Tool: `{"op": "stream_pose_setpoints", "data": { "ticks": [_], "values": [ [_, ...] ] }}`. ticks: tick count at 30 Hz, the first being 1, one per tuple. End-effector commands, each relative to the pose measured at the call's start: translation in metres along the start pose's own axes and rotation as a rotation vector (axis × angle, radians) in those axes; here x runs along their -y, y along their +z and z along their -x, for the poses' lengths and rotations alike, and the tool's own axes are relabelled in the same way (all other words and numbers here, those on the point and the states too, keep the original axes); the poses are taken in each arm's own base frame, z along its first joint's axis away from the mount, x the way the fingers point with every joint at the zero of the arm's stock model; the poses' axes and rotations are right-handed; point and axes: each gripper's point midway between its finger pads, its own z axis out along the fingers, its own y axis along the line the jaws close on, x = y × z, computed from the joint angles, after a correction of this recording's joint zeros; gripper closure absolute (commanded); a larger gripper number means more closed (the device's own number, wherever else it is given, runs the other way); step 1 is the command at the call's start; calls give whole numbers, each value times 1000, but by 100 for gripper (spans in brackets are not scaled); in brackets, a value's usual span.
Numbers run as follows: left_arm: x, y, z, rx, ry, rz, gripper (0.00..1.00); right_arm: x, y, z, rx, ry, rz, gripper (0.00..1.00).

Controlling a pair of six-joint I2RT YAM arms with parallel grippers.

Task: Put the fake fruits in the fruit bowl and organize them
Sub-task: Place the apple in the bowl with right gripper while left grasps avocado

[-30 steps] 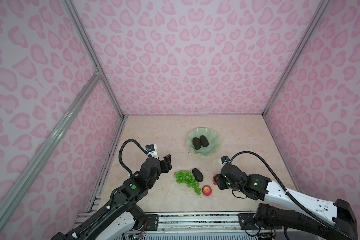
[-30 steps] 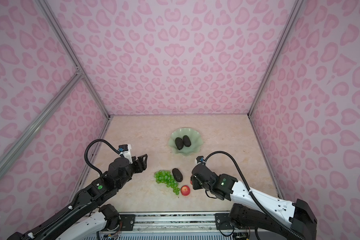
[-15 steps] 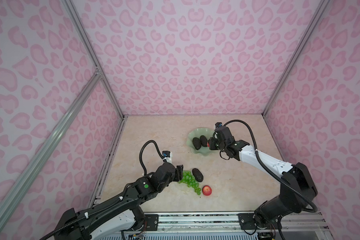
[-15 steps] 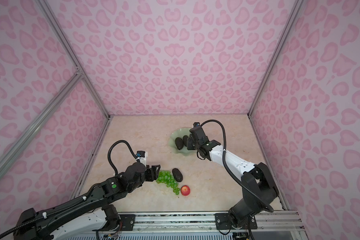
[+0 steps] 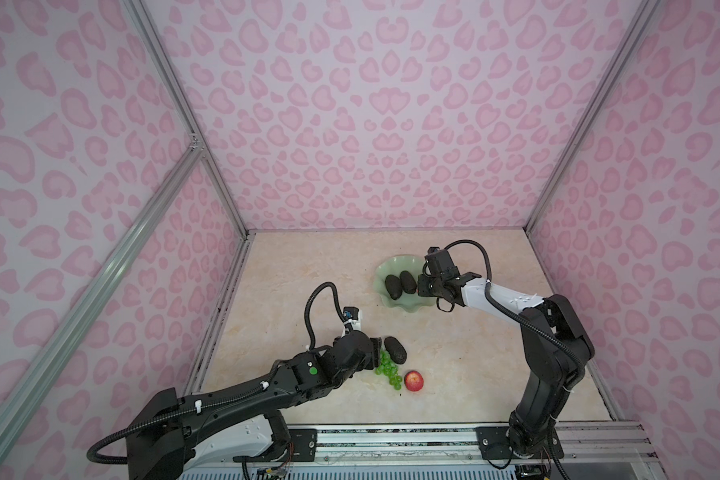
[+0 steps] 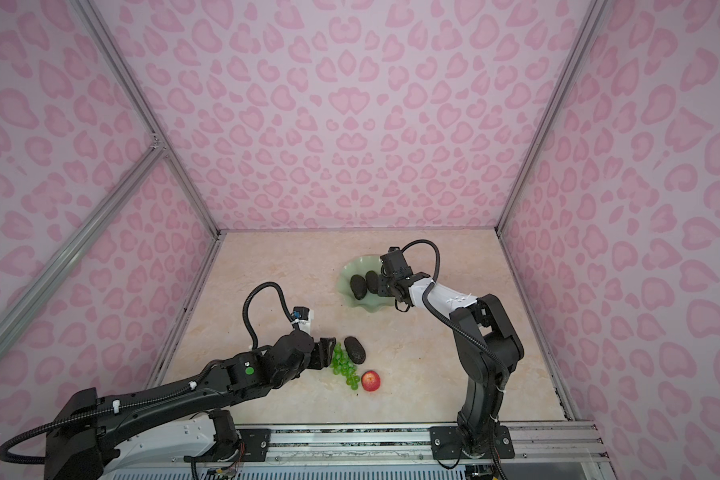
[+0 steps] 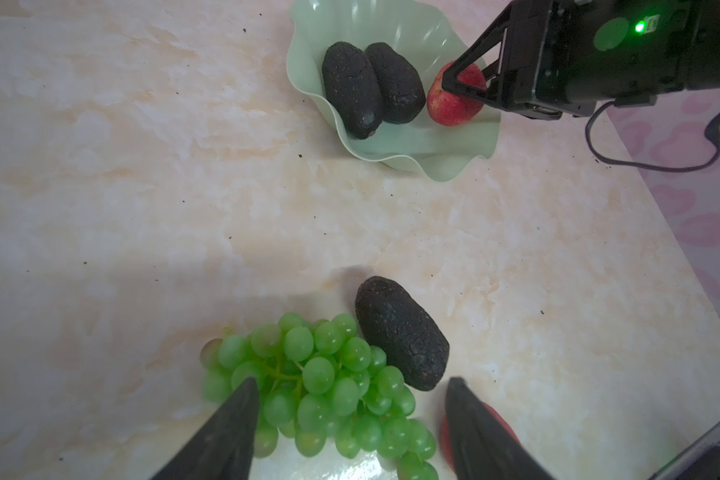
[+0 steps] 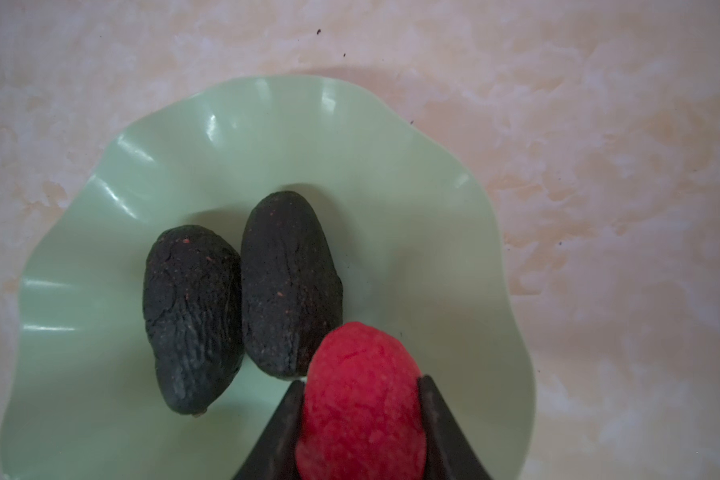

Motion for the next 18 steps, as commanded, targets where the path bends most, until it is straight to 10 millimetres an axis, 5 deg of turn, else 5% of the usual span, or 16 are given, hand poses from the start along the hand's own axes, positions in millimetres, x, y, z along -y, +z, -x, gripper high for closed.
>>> {"op": "stream_pose_setpoints", "data": {
  "ticks": [1,8,14,18],
  "values": [
    [10,4,2,3,-33,-14,28,1,4,4,14,-8,-4,61],
    [23,13,-2,-37,-34,-24,28,0,-10,18,45,-9,-1,38],
    [37,23,-5,-74,-26,-40,28,-2,-66,44,164,9,38,29],
    [46,36,-11,-117,-32,-32,28,3,-99,38,213,12,67,23]
  ]
}}
